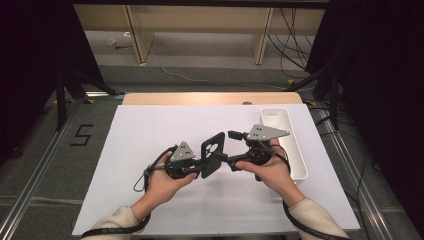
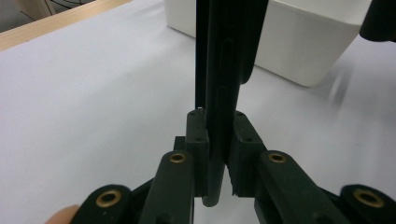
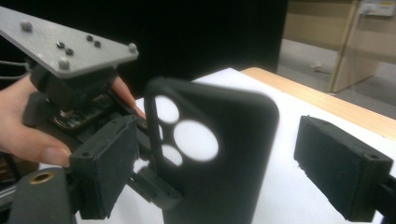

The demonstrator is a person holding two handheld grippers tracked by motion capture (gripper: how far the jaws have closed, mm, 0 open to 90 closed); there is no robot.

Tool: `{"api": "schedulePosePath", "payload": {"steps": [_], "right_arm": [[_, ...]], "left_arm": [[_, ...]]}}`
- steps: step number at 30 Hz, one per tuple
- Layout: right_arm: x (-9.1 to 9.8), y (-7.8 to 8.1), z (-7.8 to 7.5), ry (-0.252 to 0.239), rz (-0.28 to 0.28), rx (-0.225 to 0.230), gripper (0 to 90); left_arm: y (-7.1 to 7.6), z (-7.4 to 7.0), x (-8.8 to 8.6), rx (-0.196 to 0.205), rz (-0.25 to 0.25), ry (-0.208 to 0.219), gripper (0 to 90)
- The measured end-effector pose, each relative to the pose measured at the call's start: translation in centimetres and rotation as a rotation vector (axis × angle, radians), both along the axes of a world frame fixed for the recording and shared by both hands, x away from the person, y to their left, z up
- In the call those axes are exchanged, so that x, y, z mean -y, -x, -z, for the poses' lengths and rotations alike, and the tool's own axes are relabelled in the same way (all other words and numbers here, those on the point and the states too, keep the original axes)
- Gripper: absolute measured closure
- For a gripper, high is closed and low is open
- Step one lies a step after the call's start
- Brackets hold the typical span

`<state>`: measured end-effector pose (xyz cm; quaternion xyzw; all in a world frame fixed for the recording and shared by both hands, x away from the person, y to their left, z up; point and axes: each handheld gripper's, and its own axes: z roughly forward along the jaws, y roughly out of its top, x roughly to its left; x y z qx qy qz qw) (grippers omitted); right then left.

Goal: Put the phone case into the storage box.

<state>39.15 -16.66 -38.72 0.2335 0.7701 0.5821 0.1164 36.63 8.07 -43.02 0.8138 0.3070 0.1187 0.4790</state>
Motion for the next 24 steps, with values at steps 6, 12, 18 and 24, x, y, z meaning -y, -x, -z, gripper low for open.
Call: {"api": "schedulePosePath", "payload": {"steps": [6,12,18,24], "right_arm": [[0.2,0.4,0.2,-0.009,0.065,0.009,7.9],[-0.2,1.1,0.5,0.001,0.091,0.020,4.8],[-0.6,1.3,0.8,-0.003,0.101,0.016,4.4],[-0.9,1.5,0.9,-0.014,0.125,0.027,4.1]], "left_arm": [[0.0,0.0,0.0,0.002,-0.029,0.004,80.0],[0.1,-0.1,0.1,0.001,-0.039,0.003,80.0],[0.2,-0.2,0.4,0.004,-0.056,0.010,80.0],[0.3,-0.1,0.8,0.002,-0.049,0.005,80.0]]}}
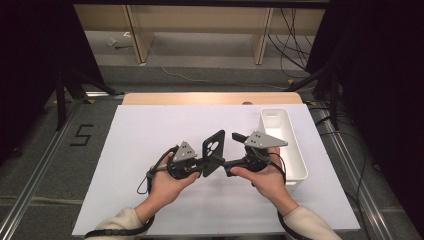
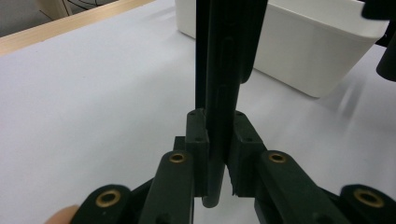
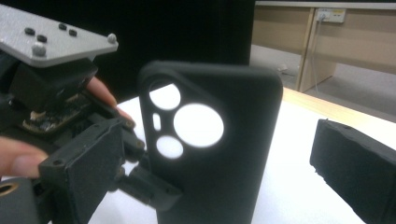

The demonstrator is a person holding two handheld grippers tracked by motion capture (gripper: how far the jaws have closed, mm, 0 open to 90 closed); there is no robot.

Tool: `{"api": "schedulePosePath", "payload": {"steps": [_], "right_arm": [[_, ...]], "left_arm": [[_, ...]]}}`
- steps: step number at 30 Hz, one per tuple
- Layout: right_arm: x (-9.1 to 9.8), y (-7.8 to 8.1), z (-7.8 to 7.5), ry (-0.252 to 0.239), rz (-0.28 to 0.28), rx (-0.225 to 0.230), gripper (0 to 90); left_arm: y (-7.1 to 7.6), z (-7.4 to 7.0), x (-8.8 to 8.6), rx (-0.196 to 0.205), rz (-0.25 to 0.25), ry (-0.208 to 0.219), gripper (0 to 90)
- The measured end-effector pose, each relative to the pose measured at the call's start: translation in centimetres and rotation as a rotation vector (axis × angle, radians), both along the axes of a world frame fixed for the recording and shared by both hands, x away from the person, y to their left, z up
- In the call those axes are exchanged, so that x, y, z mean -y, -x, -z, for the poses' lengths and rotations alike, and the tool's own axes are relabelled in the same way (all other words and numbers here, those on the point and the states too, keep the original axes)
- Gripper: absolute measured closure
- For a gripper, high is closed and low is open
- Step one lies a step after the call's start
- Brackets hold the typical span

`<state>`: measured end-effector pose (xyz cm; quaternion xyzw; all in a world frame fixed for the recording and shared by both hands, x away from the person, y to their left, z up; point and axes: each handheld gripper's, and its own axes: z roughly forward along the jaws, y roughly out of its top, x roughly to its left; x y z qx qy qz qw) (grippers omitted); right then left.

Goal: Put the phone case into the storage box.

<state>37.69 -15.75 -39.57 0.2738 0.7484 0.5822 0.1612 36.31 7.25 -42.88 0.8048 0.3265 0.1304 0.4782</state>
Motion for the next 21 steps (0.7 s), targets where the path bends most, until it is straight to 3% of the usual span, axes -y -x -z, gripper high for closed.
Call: {"api": "schedulePosePath", "payload": {"steps": [21], "right_arm": [[-0.8,0.2,0.0,-0.034,0.046,0.024,2.4]], "left_arm": [[0.5,0.1,1.2,0.000,0.024,0.000,80.0]]}}
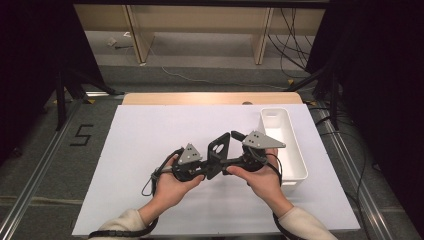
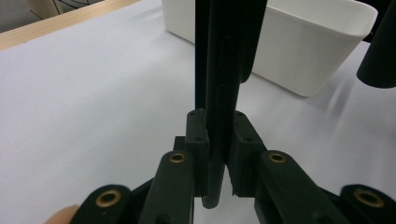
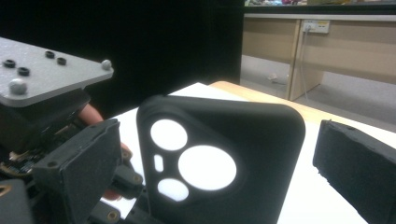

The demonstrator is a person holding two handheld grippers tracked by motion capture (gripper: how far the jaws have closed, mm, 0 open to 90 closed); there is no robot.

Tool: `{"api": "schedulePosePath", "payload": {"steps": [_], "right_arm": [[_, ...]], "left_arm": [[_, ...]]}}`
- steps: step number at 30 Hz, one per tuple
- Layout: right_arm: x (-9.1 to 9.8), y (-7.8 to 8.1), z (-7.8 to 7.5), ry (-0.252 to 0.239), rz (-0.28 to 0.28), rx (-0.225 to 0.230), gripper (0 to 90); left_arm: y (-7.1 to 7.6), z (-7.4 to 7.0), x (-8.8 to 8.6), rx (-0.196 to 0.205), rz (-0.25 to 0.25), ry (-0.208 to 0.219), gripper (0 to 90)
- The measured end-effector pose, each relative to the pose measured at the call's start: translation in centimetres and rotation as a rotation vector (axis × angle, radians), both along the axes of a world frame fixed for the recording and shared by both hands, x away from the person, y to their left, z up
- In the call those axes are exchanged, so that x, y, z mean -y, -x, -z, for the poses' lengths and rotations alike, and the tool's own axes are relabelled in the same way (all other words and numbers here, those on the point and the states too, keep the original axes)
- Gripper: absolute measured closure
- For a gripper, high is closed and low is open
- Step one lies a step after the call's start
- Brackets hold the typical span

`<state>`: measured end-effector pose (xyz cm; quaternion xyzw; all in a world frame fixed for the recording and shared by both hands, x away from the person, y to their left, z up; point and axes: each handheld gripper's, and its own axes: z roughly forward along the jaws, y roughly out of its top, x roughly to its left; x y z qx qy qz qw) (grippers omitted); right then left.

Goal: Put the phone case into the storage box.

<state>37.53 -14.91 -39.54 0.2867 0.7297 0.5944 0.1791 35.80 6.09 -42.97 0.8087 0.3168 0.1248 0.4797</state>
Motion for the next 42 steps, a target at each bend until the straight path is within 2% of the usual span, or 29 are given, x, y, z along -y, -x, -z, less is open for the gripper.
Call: {"api": "schedulePosePath", "payload": {"steps": [13,18,37,39,40,42], "right_arm": [[-0.44,0.04,0.66,-0.012,0.021,-0.008,7.5],[-0.48,0.07,0.81,-0.019,0.026,-0.010,13.1],[-0.65,0.40,0.66,-0.027,0.063,0.009,15.5],[-0.64,0.48,0.50,-0.027,0.065,0.013,15.6],[-0.64,0.50,0.43,-0.027,0.066,0.013,15.6],[-0.61,0.52,0.28,-0.031,0.070,0.013,15.6]], "left_arm": [[0.09,-0.06,0.15,0.011,0.001,0.012,80.0],[0.10,-0.09,0.16,0.012,0.004,0.012,79.9],[0.13,-0.24,0.09,0.033,0.005,0.022,79.2],[0.15,-0.31,0.08,0.044,0.011,0.018,78.2],[0.16,-0.33,0.08,0.053,0.016,0.002,76.8],[0.21,-0.32,0.07,0.065,0.021,-0.001,71.2]]}}
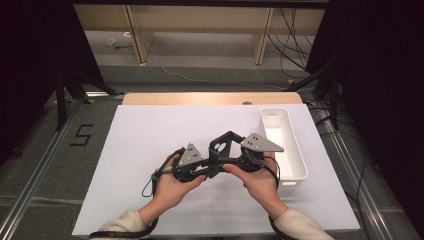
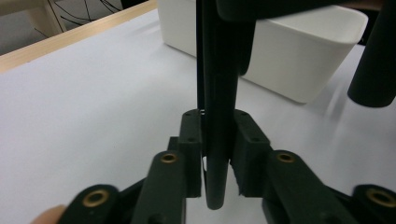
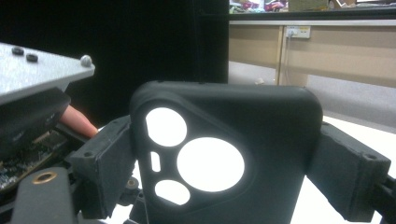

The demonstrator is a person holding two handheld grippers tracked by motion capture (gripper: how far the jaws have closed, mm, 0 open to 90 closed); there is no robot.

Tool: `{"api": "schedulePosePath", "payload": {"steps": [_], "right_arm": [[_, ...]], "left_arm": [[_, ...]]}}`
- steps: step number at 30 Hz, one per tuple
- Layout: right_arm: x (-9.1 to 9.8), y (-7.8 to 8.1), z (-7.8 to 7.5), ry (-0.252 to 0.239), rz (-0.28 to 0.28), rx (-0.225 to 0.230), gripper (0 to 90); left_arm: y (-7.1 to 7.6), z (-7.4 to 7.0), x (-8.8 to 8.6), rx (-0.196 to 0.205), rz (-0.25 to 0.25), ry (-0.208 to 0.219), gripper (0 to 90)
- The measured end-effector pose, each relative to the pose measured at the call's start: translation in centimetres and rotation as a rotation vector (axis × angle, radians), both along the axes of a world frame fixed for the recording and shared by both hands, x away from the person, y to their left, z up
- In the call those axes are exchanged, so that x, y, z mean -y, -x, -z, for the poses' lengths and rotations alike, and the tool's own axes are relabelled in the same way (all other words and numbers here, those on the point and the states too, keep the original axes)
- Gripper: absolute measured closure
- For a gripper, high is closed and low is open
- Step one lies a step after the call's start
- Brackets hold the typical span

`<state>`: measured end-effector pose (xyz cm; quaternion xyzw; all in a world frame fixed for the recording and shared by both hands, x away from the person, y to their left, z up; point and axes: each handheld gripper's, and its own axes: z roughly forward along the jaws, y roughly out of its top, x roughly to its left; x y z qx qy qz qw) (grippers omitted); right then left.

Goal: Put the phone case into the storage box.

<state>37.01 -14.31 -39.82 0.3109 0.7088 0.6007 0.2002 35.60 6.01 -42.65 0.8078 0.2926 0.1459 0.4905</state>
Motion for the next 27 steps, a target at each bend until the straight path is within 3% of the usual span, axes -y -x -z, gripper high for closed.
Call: {"api": "schedulePosePath", "payload": {"steps": [4,6,9,14,18,27], "right_arm": [[0.2,0.0,-0.1,-0.003,0.007,0.005,15.7],[0.4,-0.1,-0.2,-0.003,0.011,0.007,15.7],[0.7,-0.2,-0.3,-0.009,0.017,0.004,15.7],[1.1,-0.2,-0.5,-0.013,0.031,0.001,15.7],[1.4,-0.2,-0.7,-0.018,0.039,0.007,15.7],[2.2,-0.2,-1.0,-0.021,0.051,0.009,15.7]], "left_arm": [[0.1,-0.3,-0.3,0.029,0.021,-0.009,53.2],[0.1,-0.4,-0.6,0.022,0.030,-0.006,40.4],[0.2,-0.6,-1.2,0.043,0.033,-0.020,21.5],[0.6,-0.6,-2.4,0.053,0.041,-0.017,5.5],[0.8,-0.6,-3.3,0.060,0.042,-0.014,0.0],[1.1,-0.4,-5.3,0.073,0.017,-0.017,0.0]]}}
